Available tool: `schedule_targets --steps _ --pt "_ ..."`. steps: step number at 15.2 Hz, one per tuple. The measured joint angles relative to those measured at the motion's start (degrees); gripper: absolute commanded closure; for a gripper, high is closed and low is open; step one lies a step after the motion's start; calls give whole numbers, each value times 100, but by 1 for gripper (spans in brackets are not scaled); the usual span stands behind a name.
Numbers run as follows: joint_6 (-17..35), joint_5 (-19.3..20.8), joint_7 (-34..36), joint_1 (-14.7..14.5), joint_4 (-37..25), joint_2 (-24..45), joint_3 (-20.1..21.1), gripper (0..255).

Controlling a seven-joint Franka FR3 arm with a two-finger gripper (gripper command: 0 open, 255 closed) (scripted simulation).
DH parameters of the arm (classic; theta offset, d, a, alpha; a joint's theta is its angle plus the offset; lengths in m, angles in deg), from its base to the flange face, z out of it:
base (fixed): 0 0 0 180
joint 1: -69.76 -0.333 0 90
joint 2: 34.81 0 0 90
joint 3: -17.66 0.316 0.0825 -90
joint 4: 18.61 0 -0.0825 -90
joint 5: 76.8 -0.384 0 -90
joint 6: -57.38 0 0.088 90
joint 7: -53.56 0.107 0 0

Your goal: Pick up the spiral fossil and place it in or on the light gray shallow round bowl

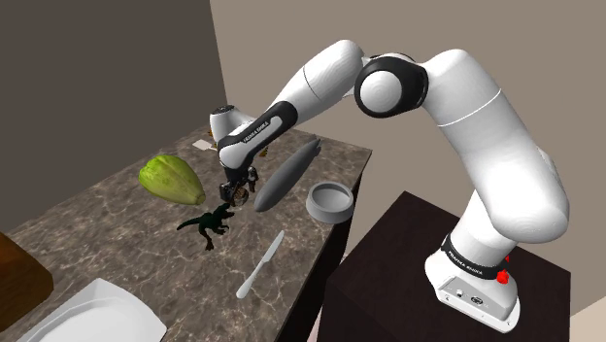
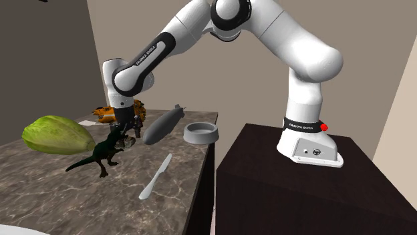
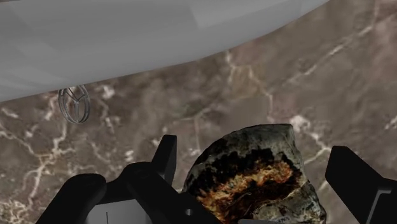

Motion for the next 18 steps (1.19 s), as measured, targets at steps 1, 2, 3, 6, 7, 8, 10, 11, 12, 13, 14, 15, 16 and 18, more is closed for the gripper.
schedule_targets --steps 1,2,3,6,7,8,10,11,12,13,14,15,16,18 --pt "0 0 0 0 0 0 0 255" --pt "0 0 0 0 0 0 0 255" --pt "0 0 0 0 0 0 0 255" --pt "0 0 0 0 0 0 0 255" --pt "0 0 0 0 0 0 0 255" --pt "0 0 0 0 0 0 0 255" --pt "0 0 0 0 0 0 0 0" --pt "0 0 0 0 0 0 0 0" --pt "-102 36 -155 16 -152 54 28 0" --pt "-254 90 -422 53 -332 91 75 0" --pt "-466 151 -751 92 -593 145 130 0" --pt "-668 218 -1104 122 -872 231 187 0" --pt "-804 263 -1367 150 -1038 270 224 0" --pt "-864 306 -1574 165 -1203 384 241 0"
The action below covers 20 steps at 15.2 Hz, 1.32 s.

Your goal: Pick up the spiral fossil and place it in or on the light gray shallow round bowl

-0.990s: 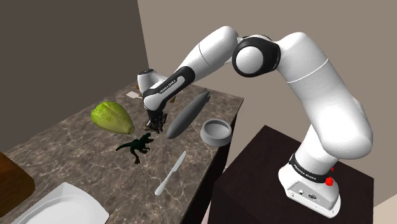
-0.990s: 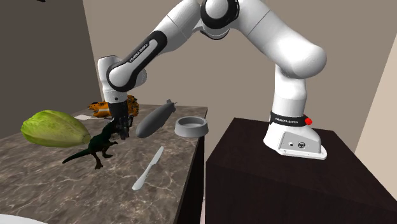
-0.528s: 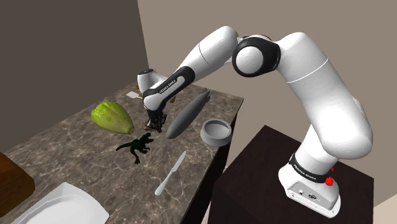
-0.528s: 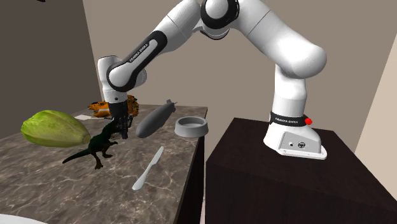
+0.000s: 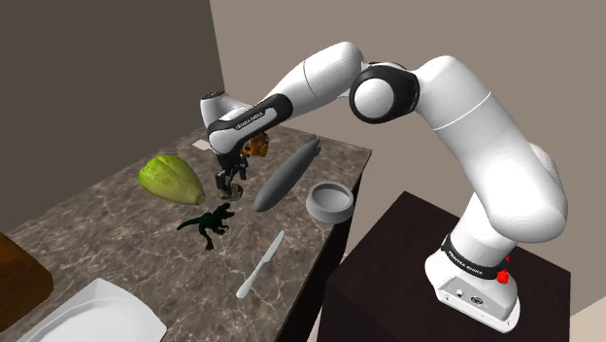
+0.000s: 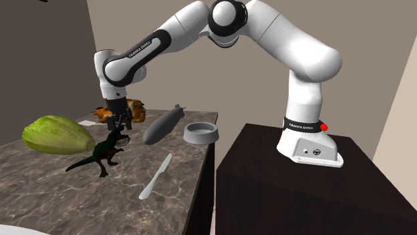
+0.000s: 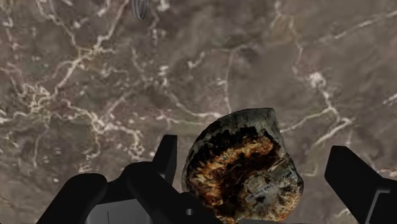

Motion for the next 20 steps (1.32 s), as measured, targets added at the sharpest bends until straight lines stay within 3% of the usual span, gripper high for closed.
schedule_targets --steps 12,13,20 --pt "239 54 -62 -10 -71 316 -33 0" --pt "239 54 -62 -10 -71 316 -33 255" --pt "239 54 -62 -10 -68 315 -33 255"
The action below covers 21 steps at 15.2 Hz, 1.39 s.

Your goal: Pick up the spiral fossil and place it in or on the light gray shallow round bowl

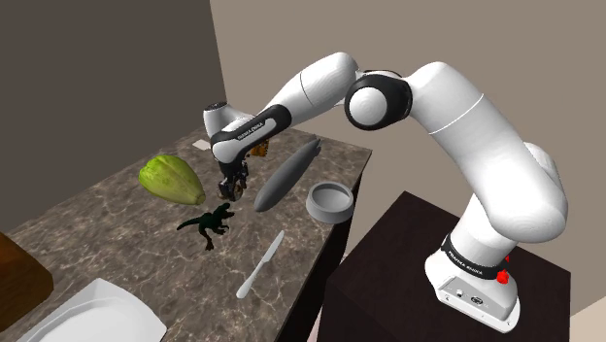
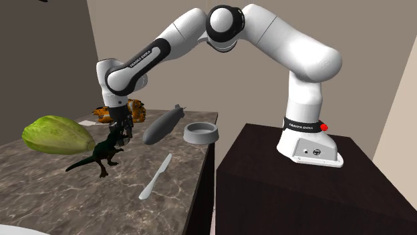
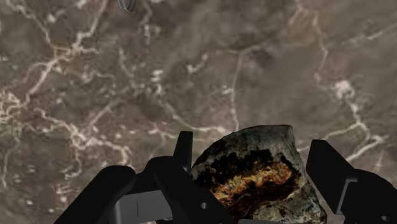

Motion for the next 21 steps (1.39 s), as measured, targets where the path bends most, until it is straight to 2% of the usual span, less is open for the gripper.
schedule_targets --steps 6,21 --pt "-59 -12 2 10 64 -122 15 255" --pt "-744 -113 -48 60 38 -786 108 255"
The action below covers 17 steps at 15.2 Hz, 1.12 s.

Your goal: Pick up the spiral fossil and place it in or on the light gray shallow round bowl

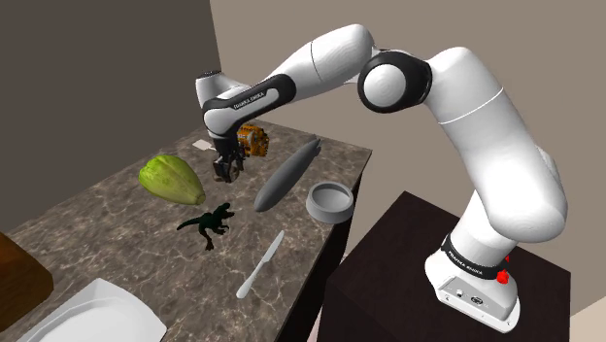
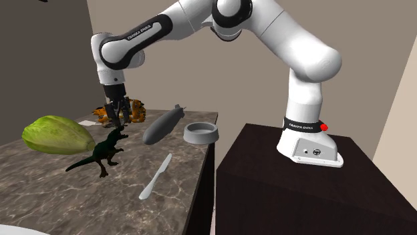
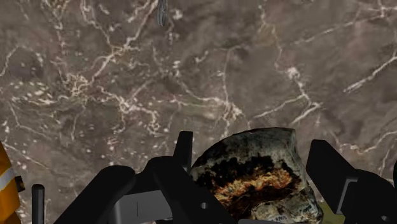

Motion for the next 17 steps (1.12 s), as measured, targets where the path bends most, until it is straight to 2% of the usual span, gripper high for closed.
schedule_targets --steps 5,17 --pt "-254 -32 -24 11 -86 -170 25 255" --pt "1322 -356 -457 877 4010 -2721 149 255"
